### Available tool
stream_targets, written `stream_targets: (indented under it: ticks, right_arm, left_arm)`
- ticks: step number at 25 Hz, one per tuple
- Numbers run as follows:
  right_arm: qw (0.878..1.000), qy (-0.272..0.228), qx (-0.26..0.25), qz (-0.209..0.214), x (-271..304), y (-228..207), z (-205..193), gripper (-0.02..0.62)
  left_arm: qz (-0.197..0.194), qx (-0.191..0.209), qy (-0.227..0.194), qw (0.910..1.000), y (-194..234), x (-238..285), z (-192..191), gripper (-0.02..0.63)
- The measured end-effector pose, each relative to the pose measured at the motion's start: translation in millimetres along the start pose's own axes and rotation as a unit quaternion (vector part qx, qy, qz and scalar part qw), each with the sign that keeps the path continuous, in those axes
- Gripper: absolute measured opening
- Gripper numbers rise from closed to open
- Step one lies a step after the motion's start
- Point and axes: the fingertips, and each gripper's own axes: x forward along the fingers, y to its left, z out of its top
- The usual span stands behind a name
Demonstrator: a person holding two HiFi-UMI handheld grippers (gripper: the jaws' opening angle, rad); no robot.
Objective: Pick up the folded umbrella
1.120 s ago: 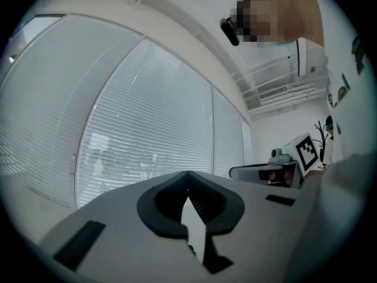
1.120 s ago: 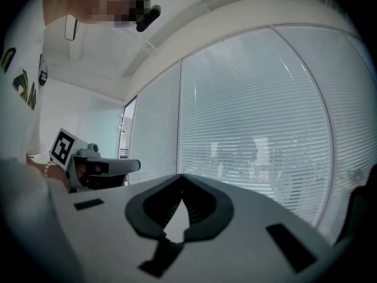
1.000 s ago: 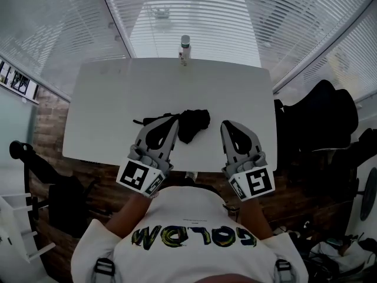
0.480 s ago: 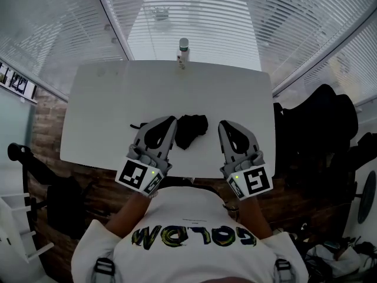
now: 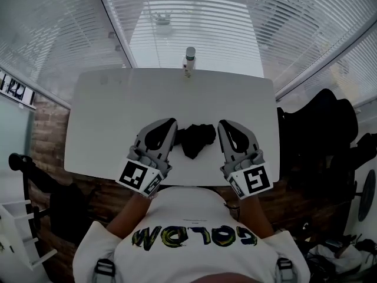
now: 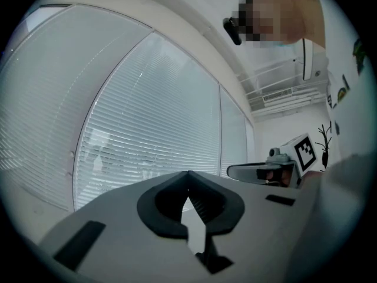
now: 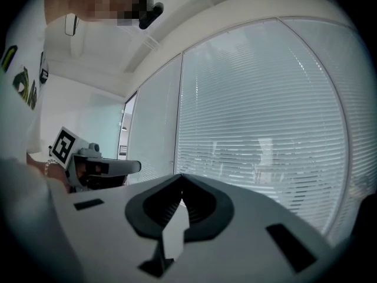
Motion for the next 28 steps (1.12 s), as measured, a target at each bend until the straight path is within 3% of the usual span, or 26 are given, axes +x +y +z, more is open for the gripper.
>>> stream_targets:
  ticks: [10, 18, 24, 28]
  right_arm:
    - [0.999, 0.031, -0.013, 0.019, 38.7, 14.6, -10.9, 0.025]
    - [0.991, 0.098, -0.041, 0.082, 70.5, 42.5, -53.2, 0.104]
    - [0.973, 0.161, -0.084, 0.144, 91.3, 64.9, -97.6, 0.152]
    - [0.945, 0.212, -0.131, 0.212, 99.3, 89.9, -134.3, 0.204]
  left_arm:
    - [0.0, -0.005, 0.005, 1.0, 32.3, -3.9, 3.3, 0.011]
    - [0.011, -0.008, 0.009, 0.9999, 48.3, -10.0, -0.3, 0.011]
    - [0.014, -0.01, 0.014, 0.9998, 52.1, -11.9, -3.5, 0.011]
    - [0.016, -0.012, 0.018, 0.9996, 53.7, -14.2, -7.6, 0.011]
